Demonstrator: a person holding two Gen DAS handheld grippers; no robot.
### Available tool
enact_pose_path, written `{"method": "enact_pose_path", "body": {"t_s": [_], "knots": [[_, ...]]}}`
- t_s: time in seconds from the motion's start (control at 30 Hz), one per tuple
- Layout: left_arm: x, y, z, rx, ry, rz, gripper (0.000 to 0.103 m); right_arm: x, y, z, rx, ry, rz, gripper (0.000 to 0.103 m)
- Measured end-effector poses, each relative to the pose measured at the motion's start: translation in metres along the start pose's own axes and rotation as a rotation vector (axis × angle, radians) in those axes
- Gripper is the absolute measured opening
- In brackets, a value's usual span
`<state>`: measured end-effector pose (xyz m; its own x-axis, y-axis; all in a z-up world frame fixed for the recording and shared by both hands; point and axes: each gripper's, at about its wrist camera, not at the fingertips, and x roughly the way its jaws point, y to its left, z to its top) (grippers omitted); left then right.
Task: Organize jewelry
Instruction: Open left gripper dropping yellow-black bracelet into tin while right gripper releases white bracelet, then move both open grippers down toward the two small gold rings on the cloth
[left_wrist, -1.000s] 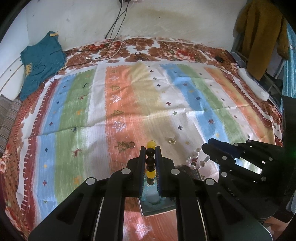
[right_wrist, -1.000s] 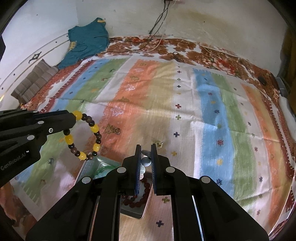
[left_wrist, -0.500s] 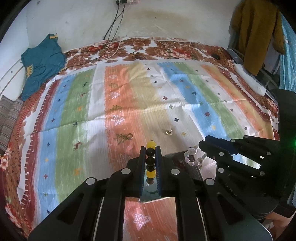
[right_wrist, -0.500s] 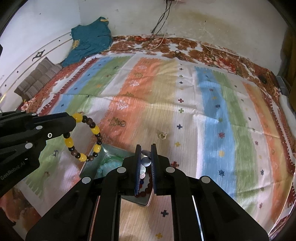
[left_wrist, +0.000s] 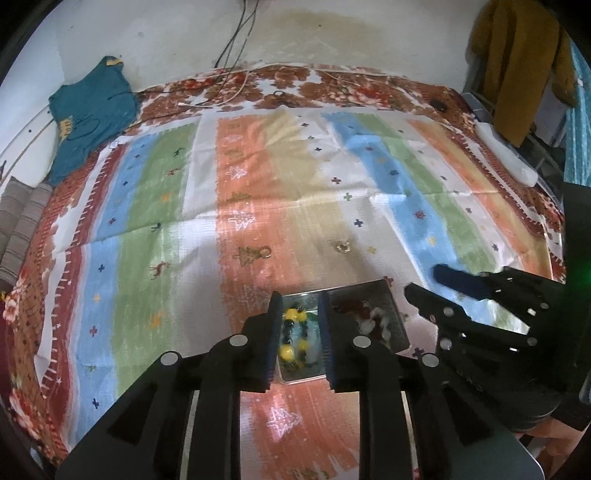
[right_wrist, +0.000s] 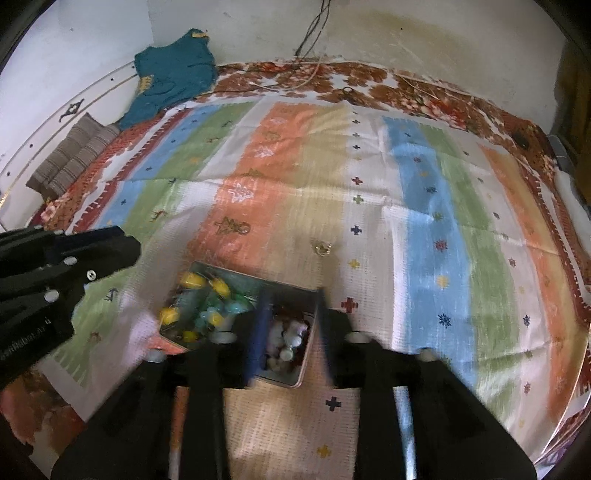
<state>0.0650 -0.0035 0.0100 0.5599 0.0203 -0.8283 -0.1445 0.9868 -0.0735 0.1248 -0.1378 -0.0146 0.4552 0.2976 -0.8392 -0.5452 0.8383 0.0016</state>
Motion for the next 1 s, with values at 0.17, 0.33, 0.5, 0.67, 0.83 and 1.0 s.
{"method": "enact_pose_path", "body": {"t_s": [0.17,0.33,0.5,0.67,0.83,1.0], "knots": [[0.007,0.011,0.003,-0.029,0.010,0.033,0.033,0.008,-0.006,0.001,0.019,0.025,-0.014,0.037],[0.013,0.021,0.008,-0.062,0.014,0.052,0.044,0.014,-0.010,0.004,0.029,0.040,-0.018,0.045],[0.020,0.025,0.012,-0.080,0.024,0.064,0.053,0.022,-0.011,0.008,0.025,0.060,-0.019,0.050],[0.029,0.029,0.017,-0.094,0.037,0.074,0.061,0.027,-0.012,0.012,0.032,0.069,-0.025,0.056],[0.038,0.030,0.023,-0.087,0.044,0.092,0.066,0.032,-0.014,0.017,0.038,0.073,-0.024,0.061],[0.046,0.033,0.027,-0.088,0.044,0.107,0.071,0.039,-0.017,0.022,0.038,0.088,-0.039,0.064]]}}
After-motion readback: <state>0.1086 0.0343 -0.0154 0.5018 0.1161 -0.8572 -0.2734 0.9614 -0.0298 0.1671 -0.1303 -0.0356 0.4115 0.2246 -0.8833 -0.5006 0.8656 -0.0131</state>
